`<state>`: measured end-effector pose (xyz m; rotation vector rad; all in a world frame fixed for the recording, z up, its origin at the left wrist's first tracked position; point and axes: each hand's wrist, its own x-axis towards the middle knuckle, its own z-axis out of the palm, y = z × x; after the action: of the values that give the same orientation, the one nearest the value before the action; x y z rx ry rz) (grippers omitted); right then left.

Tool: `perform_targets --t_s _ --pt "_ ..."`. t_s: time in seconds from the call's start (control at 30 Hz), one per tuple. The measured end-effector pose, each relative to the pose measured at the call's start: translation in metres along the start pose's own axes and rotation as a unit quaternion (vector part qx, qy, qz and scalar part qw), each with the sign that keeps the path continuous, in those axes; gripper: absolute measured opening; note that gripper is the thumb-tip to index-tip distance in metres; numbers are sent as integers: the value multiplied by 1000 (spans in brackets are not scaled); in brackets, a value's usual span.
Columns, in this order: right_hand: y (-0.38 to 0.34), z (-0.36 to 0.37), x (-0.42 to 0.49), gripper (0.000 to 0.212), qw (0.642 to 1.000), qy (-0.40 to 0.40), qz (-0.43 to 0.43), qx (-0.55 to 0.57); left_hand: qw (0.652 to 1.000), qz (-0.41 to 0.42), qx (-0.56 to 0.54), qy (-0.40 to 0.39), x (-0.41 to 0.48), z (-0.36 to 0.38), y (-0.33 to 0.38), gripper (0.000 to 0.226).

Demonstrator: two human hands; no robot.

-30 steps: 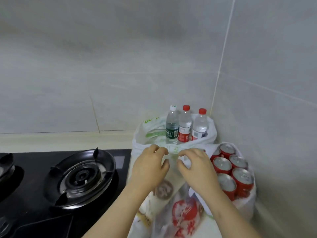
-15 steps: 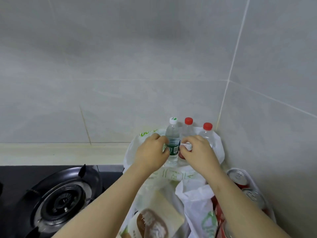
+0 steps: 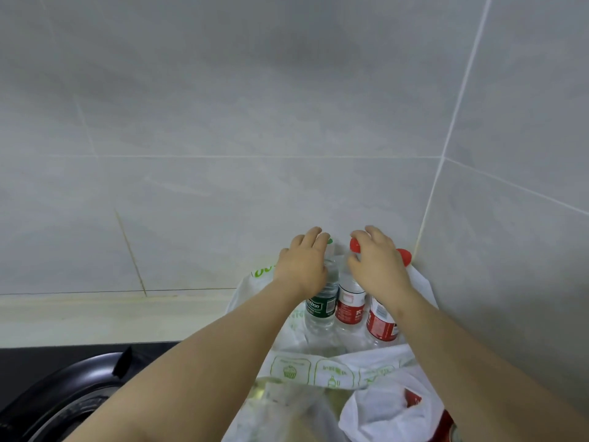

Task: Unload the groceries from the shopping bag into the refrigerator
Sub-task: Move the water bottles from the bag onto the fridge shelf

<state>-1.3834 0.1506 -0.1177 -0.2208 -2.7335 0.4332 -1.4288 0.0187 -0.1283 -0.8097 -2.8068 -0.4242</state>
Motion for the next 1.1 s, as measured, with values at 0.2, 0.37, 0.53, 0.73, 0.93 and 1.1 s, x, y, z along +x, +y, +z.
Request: perform_targets --t_s 0.2,0.37,0.53,0.73,0.93,1.1 --pt "8 18 18 50 994 -91 2 -58 997 -11 2 -78 13 18 -9 73" --pt "8 24 9 56 996 -84 1 -41 997 -25 -71 -32 6 22 -6 65" --pt "5 22 -5 42 999 -3 -13 -29 986 -8 -153 65 -7 29 -10 44" --pt "7 19 -19 33 999 -1 -21 49 957 -45 -259 125 -24 34 -10 38" --pt "15 26 -22 30 983 -36 32 176 920 -138 -359 79 -25 37 -9 41" --pt "17 33 -21 26 944 -59 102 310 868 -202 -453 27 -24 42 -14 25"
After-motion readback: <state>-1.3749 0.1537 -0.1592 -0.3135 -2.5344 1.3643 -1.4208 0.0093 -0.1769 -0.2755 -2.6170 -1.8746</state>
